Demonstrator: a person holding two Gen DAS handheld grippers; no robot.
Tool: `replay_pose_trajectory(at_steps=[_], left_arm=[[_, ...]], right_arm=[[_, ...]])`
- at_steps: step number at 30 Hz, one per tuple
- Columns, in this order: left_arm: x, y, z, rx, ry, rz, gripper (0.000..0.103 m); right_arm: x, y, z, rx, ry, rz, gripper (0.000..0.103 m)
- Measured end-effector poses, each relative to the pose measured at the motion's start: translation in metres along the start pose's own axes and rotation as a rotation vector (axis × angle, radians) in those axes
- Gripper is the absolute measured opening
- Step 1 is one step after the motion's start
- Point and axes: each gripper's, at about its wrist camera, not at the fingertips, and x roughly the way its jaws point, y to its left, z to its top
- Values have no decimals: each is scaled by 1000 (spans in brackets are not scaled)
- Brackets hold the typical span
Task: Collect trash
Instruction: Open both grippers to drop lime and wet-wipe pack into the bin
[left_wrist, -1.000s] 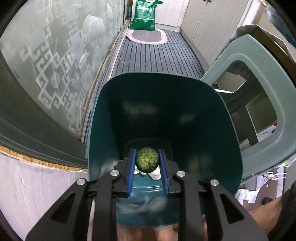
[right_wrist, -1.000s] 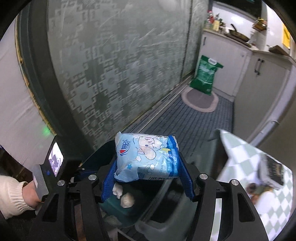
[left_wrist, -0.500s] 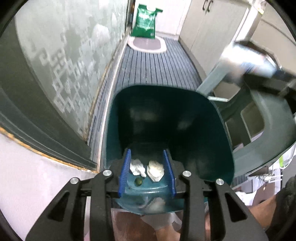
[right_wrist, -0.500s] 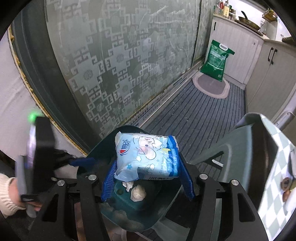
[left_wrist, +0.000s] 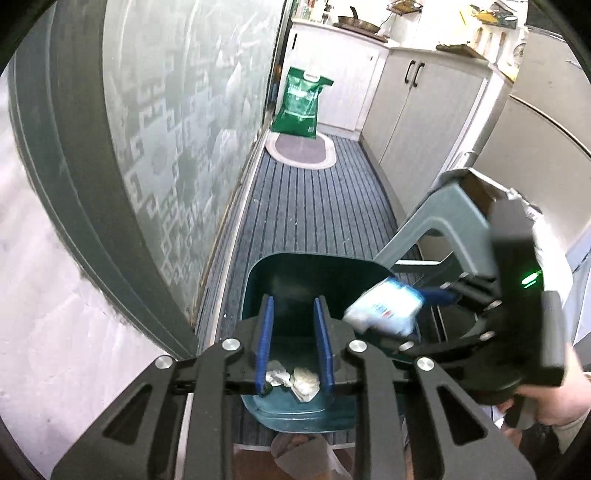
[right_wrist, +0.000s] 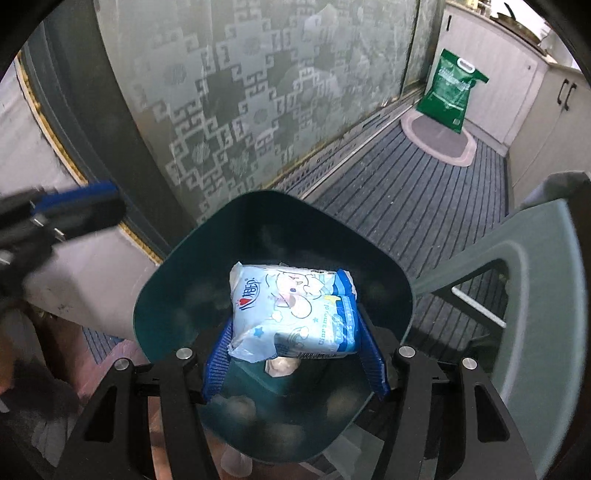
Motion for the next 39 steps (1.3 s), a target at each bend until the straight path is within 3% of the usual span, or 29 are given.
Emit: replay_pose_trajectory(at_steps=[8, 13, 22, 27, 34, 39], left_arm=[[-22, -21, 9, 44, -66, -33, 23], [-34, -29, 15, 47, -94, -56, 23], [-66, -54, 32, 56, -176, -85, 23], [-90, -62, 44, 50, -250, -82, 24], [-123, -76, 63, 34, -341, -113, 33], [-136, -87, 68, 37, -377, -120, 37]], right_arm=[[28, 8, -11, -26, 66, -6, 62], [40, 12, -17, -61, 98, -26, 72], [39, 5, -23, -56, 105, -15, 76], [11, 8, -19, -48, 44, 29, 76], [-41, 18, -8, -58, -80, 63, 76], [-89, 14, -1, -47, -193, 71, 69]])
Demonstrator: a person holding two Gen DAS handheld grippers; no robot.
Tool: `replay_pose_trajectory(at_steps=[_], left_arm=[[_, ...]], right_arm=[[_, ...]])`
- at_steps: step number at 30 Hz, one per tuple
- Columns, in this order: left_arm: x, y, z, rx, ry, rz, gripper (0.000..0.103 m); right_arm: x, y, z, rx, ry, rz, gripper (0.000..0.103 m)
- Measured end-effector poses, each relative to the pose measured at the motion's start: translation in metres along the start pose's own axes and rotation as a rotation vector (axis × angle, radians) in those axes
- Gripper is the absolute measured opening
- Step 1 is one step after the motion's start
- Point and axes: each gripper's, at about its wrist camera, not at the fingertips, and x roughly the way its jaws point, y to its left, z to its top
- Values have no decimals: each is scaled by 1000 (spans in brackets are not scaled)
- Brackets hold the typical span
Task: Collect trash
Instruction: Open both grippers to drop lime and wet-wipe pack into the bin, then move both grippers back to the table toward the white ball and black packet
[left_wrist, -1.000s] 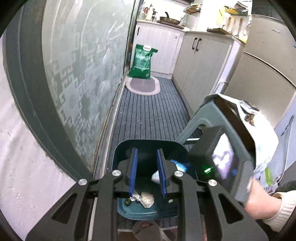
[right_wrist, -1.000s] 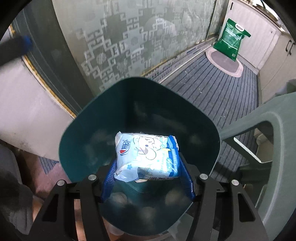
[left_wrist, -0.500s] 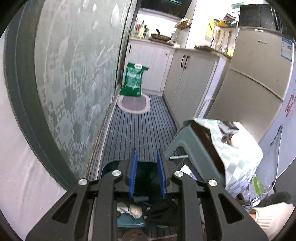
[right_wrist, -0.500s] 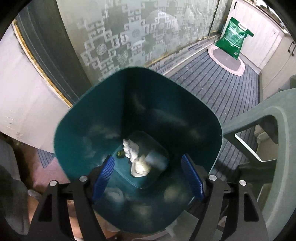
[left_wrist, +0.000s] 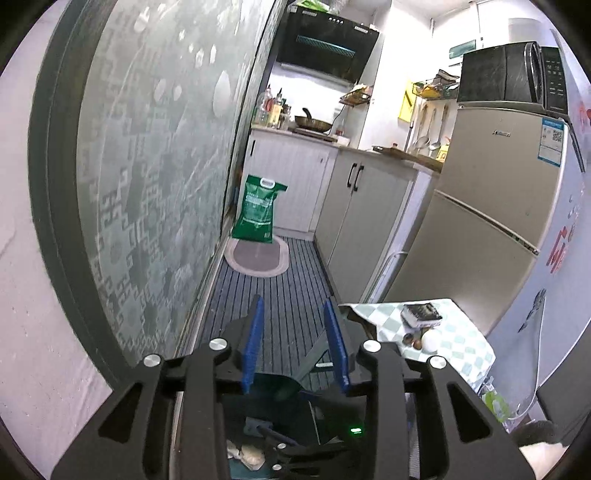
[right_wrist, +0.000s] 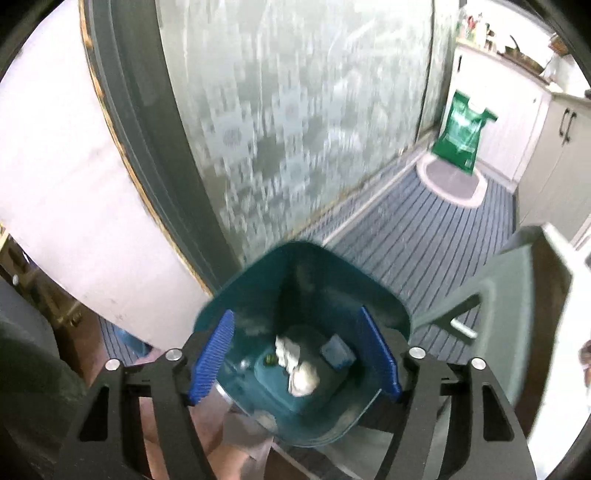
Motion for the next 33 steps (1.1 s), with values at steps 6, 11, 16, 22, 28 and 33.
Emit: replay_pose_trajectory(at_steps=[6, 11, 16, 22, 28, 33], left_arm=[[3, -18, 6, 0, -16, -16, 40], [11, -40, 8, 8, -17, -46, 45], [31, -66, 1, 46, 17, -55, 48], [54, -93, -11, 68, 70, -93, 53], [93, -119, -30, 71, 160, -142, 54], [127, -145, -49, 91, 244, -177, 54]], right_arm=[[-56, -28, 10, 35, -118, -50, 63], [-93, -70, 12, 99, -181, -111, 61], [-123, -112, 2, 166, -221, -169, 59], [-148, -161, -14, 238, -227, -224, 55], [-168, -200, -16, 270, -186, -225, 55], [-170, -230, -10, 323, -112, -196, 62]])
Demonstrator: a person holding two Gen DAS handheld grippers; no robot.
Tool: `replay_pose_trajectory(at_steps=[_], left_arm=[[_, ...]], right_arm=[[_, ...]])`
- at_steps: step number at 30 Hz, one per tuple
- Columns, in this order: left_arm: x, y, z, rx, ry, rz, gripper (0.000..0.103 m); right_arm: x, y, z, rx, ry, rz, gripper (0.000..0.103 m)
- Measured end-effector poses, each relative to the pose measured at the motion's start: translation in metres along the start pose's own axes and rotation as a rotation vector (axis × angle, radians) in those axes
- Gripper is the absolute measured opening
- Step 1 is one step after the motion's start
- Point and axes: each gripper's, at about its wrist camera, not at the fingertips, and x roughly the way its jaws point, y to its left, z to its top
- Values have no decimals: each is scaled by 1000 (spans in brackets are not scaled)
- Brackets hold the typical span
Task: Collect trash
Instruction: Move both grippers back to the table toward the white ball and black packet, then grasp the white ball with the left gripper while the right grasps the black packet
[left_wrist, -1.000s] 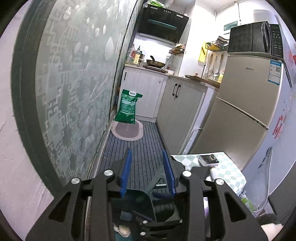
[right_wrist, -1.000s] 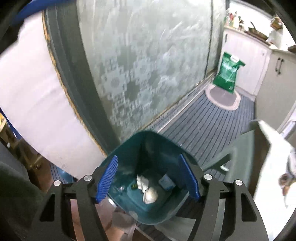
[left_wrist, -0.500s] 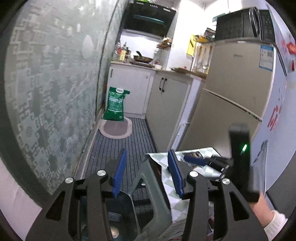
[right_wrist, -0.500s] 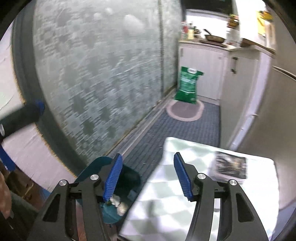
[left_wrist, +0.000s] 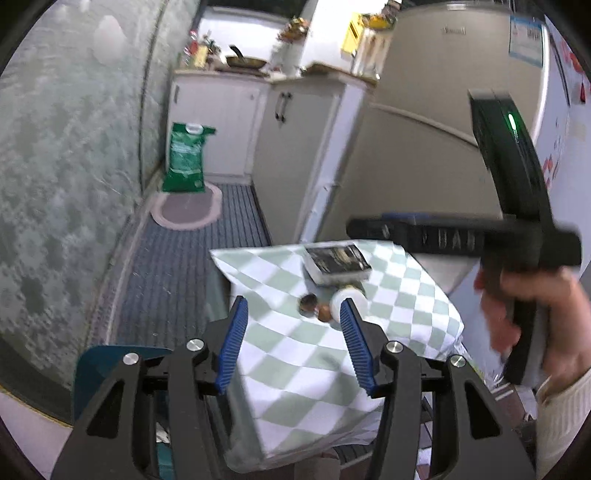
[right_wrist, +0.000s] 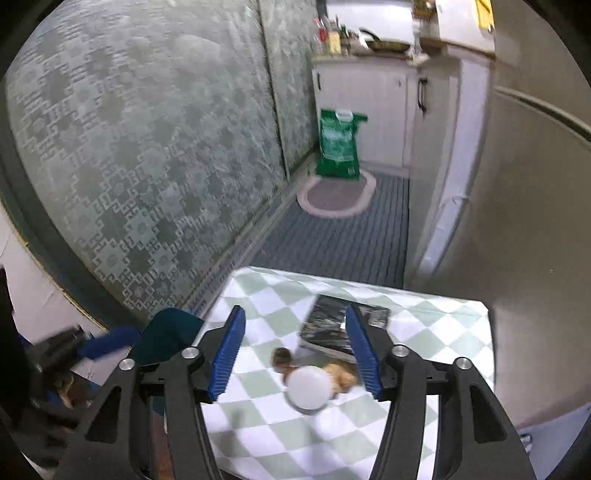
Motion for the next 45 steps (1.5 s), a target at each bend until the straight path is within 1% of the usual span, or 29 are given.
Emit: replay_pose_trajectory(at_steps=[1, 3, 4, 7, 9, 12, 15, 18, 20, 24, 26, 29, 33, 36, 45], left_arm=[[8, -5, -2, 5, 15, -6, 54], [21, -13, -5, 17, 37, -13, 55], [28, -18, -6, 26, 49, -16, 55], [45, -28, -11, 47, 80, -25, 61], [53, -36, -14, 54, 97, -31, 61], [69, -44, -16, 51, 120, -42, 61], [82, -45, -15, 38, 125, -54, 61], [91, -45, -14, 38, 125, -46, 61], [98, -48, -13, 61, 135, -26, 61], [105, -49, -11, 70, 140, -20, 61], [109, -48, -10, 62, 147, -23, 56], [111, -52, -10, 70, 150, -21, 52], [114, -53, -9, 75, 152, -18, 51], [113, -54, -8, 81, 146, -12, 41], [105, -51, -11, 88, 150, -38, 41]], right_arm=[[4, -7, 3, 12, 28, 1, 64], [10, -20, 5, 52, 59, 9, 72], [12, -25, 5, 69, 68, 17, 72], [22, -37, 2, 115, 109, 38, 76], [25, -44, -2, 137, 122, 42, 79], [25, -52, -4, 159, 125, 60, 81], [25, -59, -5, 176, 125, 72, 81], [26, -64, -8, 177, 130, 71, 81], [28, -67, -11, 178, 137, 78, 81], [32, -72, -16, 184, 147, 89, 82], [33, -73, -17, 187, 147, 90, 82], [35, -76, -18, 195, 149, 87, 83], [35, -77, -19, 195, 145, 87, 84], [35, -77, -19, 194, 142, 84, 84], [35, -75, -16, 198, 135, 76, 84]])
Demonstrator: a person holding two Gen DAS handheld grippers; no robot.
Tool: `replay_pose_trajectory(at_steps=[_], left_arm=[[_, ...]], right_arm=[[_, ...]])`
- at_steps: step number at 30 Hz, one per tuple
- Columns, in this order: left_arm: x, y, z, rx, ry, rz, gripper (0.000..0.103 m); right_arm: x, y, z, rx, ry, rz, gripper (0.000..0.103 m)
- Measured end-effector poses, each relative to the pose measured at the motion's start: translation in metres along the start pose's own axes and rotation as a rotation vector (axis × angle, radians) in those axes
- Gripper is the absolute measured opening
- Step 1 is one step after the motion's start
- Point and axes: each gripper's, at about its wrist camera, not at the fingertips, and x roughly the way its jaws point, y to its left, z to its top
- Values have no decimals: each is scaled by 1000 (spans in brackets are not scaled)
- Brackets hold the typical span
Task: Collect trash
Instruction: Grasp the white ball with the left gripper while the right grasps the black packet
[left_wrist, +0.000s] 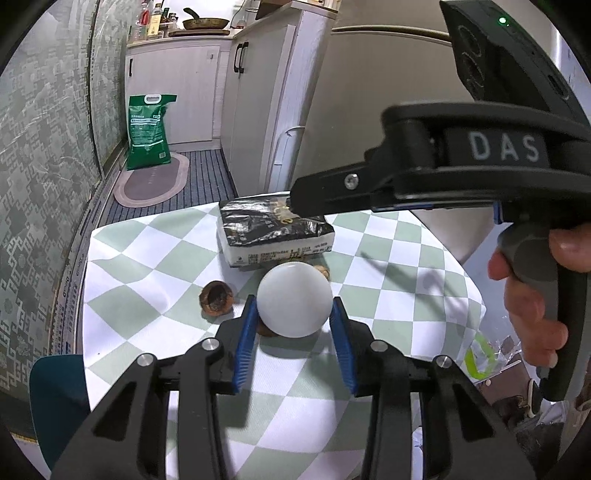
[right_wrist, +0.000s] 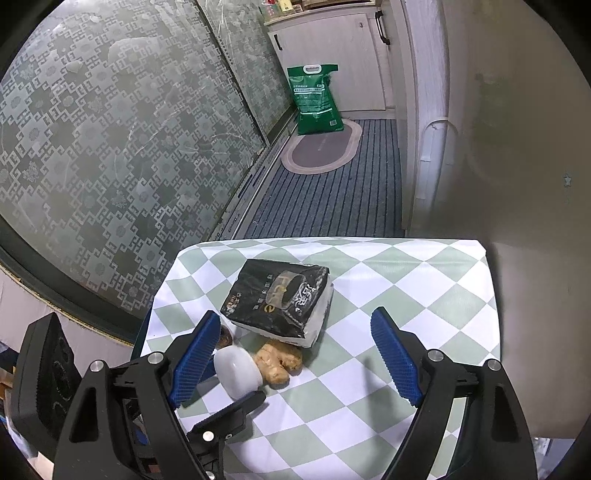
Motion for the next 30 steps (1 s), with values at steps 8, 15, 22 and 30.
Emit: replay_pose_trajectory(at_steps=[8, 15, 22, 30], left_arm=[[-20, 21, -6, -25, -19, -1, 41], [-39, 36, -11, -40, -41, -7, 41], [-57, 56, -17, -60, -57, -2, 41], [-75, 80, -21, -94, -74, 5, 41]], right_arm=[[13, 15, 5, -2, 10, -18, 90], [29, 34, 8, -14, 30, -71, 92], [53, 47, 11, -24, 56, -168, 95], [70, 45, 12, 2, 52, -273, 95]])
